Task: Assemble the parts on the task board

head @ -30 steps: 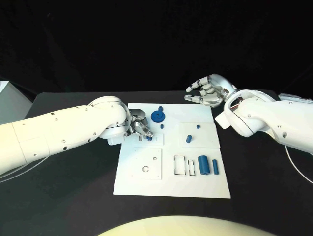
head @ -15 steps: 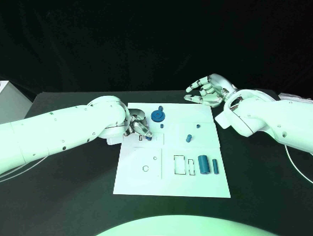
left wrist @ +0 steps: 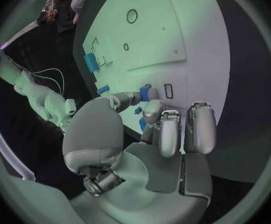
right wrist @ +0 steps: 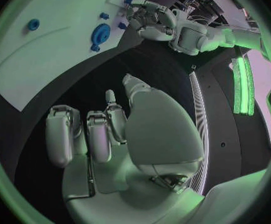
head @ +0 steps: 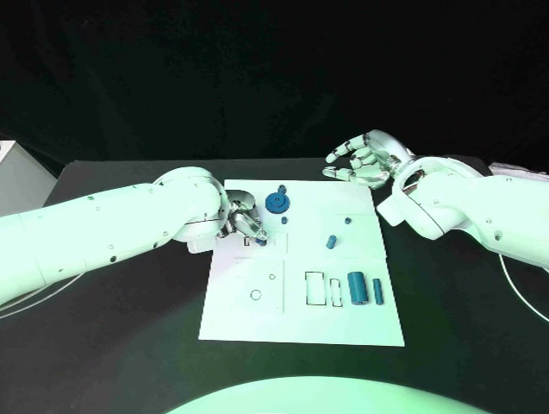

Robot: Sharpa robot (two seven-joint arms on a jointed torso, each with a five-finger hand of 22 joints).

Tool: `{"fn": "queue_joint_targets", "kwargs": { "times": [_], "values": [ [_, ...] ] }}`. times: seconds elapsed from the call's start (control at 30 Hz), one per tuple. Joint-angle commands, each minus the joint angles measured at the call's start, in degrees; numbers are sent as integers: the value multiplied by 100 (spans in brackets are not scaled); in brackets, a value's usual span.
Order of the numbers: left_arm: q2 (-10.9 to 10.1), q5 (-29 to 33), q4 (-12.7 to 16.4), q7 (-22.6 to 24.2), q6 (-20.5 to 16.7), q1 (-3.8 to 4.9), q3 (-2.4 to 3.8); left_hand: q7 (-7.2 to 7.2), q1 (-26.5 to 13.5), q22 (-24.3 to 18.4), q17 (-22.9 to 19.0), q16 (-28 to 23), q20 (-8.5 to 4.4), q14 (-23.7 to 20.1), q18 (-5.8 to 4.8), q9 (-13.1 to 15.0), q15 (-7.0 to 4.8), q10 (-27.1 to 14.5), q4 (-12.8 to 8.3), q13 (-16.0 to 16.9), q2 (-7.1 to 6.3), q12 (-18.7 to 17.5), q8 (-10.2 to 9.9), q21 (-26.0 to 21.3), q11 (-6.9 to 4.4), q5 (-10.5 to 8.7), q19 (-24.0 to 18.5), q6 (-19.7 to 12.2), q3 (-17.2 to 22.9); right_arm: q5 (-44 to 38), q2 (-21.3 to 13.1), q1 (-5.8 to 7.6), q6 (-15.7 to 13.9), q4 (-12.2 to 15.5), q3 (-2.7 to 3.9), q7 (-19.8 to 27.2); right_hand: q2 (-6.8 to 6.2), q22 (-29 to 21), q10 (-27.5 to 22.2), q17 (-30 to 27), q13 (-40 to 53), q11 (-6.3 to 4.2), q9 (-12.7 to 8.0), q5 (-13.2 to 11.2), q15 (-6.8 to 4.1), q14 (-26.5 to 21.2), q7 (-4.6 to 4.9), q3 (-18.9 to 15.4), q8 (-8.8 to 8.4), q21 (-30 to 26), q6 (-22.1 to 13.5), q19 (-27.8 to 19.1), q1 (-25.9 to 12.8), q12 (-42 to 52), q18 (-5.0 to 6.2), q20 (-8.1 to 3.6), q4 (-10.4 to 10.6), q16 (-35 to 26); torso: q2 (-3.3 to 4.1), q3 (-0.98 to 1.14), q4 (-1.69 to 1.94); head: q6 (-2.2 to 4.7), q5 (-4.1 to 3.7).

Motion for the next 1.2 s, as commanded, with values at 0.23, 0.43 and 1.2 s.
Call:
{"fn": "queue_joint_targets", "kwargs": {
  "times": [0.23, 0.43, 1.2],
  "values": [
    [16, -3, -21, -17, 232, -18, -11, -43, 22, 133, 1510, 40, 8, 607, -71, -7, -48, 39, -1157, -2, 29, 20, 13, 31, 2, 30, 40, 36, 1107, -39, 12, -14, 110, -11, 0, 5, -1, 812, -53, 1224, 483, -2, -8, 19, 45, 504, 12, 35, -18, -28, -29, 175, -60, -19, 67, 59, -8, -18, 0, 6, -3, -11, -1],
    [31, 62, -59, -17, 276, -15, 14, -44, 26, 141, 1510, 40, 8, 607, -73, -8, -49, 42, -1164, -1, 25, 21, 13, 35, 0, 29, 45, 39, 1107, -39, 19, -24, 117, -21, -1, 4, -1, 812, -53, 1224, 483, -2, -8, 19, 45, 504, 12, 35, -18, -28, -29, 175, -60, -19, 67, 59, -8, -18, 1, 6, -5, -11, -3],
    [92, 160, -160, -48, 724, 75, 123, -46, 42, 140, 1510, 40, 6, 607, -73, -12, -53, 38, -1183, -20, 17, 8, 6, 34, -3, 27, 44, 48, 1113, -39, 45, -58, 135, -49, -2, 2, -1, 812, -53, 1224, 483, -2, -8, 19, 45, 504, 12, 35, -18, -28, -29, 175, -60, -19, 67, 59, -8, -18, 0, 6, -4, -35, 0]
  ]
}}
